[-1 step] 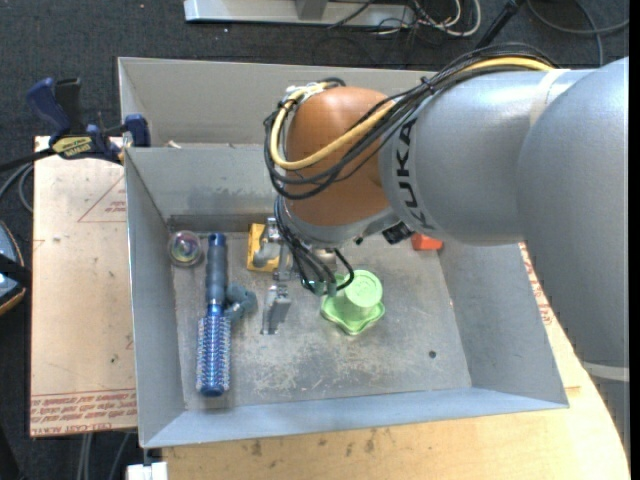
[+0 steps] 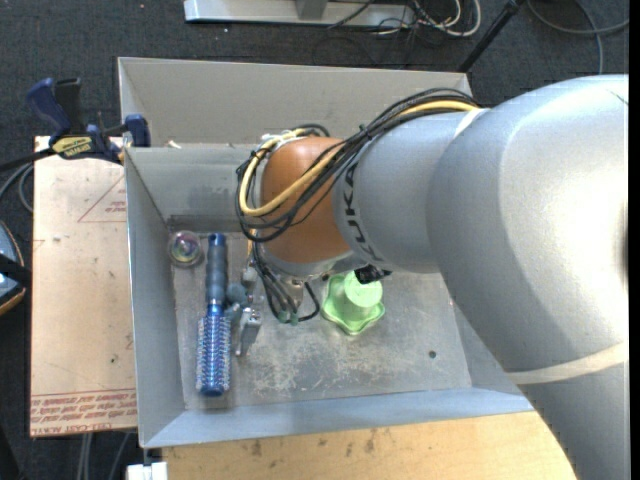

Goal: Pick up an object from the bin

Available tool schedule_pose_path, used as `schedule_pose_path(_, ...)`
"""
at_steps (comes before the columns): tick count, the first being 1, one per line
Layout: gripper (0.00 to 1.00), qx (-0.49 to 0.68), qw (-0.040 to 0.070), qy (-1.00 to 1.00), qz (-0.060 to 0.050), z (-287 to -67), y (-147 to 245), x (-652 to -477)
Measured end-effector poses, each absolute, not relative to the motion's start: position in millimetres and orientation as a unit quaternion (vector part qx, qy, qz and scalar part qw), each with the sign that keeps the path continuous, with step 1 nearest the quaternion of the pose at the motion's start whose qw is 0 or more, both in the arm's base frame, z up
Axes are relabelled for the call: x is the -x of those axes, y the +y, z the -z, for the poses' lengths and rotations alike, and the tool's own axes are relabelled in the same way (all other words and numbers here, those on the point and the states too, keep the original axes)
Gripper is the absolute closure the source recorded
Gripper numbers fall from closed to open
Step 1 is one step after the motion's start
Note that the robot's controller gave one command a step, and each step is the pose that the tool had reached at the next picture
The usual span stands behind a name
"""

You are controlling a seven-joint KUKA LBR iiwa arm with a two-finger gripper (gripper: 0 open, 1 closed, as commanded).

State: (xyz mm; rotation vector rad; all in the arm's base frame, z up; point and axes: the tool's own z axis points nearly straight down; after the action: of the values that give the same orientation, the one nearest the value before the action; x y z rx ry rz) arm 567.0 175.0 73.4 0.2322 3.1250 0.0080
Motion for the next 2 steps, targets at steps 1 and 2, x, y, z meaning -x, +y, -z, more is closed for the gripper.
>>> schedule_pose_path(1,1.0,-0.075,0.007,0.997,-0.005,-77.3,176.0,-568.9)
schedule_pose_path(2,1.0,0.334,0.004,0.943,0.0,-186.9,171.0,-589.0)
